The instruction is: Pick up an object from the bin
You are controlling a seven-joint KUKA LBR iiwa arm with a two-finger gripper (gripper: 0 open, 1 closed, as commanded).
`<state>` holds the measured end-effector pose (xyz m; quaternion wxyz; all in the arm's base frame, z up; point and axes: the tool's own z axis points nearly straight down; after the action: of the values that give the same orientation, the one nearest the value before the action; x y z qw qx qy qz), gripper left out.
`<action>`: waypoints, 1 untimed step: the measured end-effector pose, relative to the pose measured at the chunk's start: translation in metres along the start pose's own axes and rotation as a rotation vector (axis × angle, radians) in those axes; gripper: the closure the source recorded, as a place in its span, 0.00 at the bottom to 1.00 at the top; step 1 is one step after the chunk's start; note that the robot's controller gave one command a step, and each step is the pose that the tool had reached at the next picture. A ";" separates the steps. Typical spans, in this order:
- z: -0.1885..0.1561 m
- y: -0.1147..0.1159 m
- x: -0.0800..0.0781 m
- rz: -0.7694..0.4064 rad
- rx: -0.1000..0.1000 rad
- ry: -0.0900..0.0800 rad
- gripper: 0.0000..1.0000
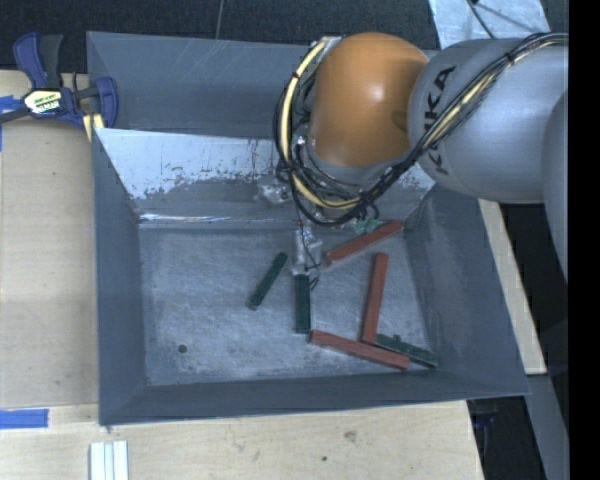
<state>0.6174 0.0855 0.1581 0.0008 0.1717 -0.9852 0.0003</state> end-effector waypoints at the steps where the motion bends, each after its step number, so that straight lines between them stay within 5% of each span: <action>1: -0.002 0.002 0.002 -0.026 0.000 -0.001 0.00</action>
Offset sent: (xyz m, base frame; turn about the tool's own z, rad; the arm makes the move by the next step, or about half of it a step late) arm 0.0005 0.0053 -0.0881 -0.5044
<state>0.6152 0.0870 0.1605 0.0004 0.1843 -0.9829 0.0001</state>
